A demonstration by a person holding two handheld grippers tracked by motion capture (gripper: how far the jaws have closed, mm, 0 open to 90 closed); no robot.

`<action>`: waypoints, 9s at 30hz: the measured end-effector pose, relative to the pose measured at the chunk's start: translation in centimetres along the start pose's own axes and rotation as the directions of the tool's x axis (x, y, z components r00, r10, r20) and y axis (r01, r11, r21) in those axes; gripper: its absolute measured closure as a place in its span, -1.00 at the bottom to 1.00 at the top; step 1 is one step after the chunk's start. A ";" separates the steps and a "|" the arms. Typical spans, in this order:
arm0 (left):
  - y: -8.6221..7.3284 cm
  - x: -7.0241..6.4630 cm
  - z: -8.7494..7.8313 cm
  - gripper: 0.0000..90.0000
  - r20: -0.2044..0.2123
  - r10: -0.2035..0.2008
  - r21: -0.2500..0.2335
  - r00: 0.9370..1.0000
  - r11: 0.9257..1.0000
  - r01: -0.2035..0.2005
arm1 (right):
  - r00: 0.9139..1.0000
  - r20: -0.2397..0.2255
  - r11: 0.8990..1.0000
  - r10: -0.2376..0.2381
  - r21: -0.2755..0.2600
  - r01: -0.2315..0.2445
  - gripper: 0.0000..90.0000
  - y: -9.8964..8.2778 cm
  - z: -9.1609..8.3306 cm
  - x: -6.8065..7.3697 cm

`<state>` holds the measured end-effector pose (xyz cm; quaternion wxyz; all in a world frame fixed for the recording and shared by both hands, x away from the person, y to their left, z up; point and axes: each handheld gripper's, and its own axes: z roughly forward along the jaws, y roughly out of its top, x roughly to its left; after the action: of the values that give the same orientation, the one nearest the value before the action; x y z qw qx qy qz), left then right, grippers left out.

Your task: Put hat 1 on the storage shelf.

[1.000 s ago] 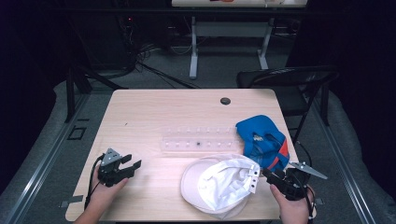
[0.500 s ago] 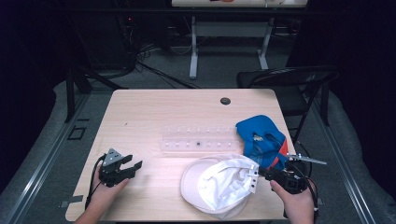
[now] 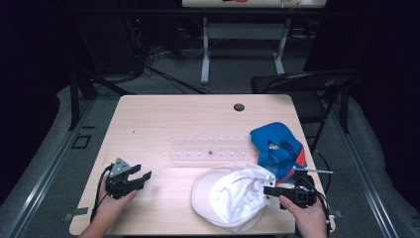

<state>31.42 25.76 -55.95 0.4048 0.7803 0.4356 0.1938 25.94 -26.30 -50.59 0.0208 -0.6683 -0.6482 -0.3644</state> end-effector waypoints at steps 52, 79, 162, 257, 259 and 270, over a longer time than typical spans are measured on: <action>0.0 0.1 0.2 0.03 -0.007 0.018 0.005 1.000 1.000 -0.018 | 0.986 0.125 0.964 -0.111 0.253 0.076 0.77 3.8 1.8 3.6; -0.1 -0.1 0.4 0.03 -0.006 0.033 0.010 0.999 0.999 -0.033 | 0.945 0.246 0.899 -0.217 0.427 0.095 0.78 9.2 0.1 9.7; 0.1 -0.3 0.1 0.02 0.007 0.028 0.003 1.000 1.000 -0.028 | 0.917 -0.367 0.966 0.157 0.250 -0.065 0.80 17.3 -7.2 15.3; 9.0 -10.8 5.3 0.38 0.032 0.266 -0.045 0.963 0.963 -0.265 | 0.901 -0.366 0.965 0.234 0.196 -0.171 0.80 22.8 2.9 19.2; 9.0 -10.7 5.3 0.49 0.028 0.265 -0.046 0.964 0.964 -0.263 | 0.901 -0.365 0.966 0.232 0.198 -0.168 0.80 22.7 2.9 19.3; 9.1 -9.3 5.0 0.65 0.057 0.227 -0.074 0.972 0.972 -0.223 | 0.900 -0.374 0.968 0.223 0.194 -0.159 0.80 22.6 3.4 20.3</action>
<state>34.39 13.02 -51.14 0.4204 0.8164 0.3241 0.2274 45.30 -10.95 -32.56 0.2392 -0.6382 -0.5891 -0.4342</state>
